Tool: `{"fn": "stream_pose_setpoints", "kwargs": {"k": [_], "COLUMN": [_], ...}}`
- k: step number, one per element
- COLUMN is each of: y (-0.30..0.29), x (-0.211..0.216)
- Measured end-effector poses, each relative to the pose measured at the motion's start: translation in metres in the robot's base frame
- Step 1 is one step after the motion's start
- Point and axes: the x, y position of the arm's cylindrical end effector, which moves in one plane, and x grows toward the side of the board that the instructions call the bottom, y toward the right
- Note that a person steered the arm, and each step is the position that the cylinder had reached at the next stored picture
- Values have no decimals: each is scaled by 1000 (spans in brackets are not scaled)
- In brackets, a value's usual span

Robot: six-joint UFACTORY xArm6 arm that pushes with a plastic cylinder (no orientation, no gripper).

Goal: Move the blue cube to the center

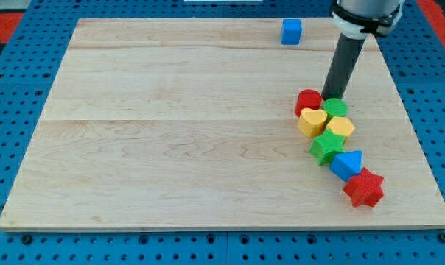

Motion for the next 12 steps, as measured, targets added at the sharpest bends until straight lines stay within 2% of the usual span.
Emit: {"fn": "stream_pose_setpoints", "kwargs": {"k": [1,2,4,5,6,7,9,10,12], "y": [-2,-13,-15,-15,-16,-41,-24,-35,-51], "x": [13,-15,-123,-195,-216,-214,-214,-210,-186]}}
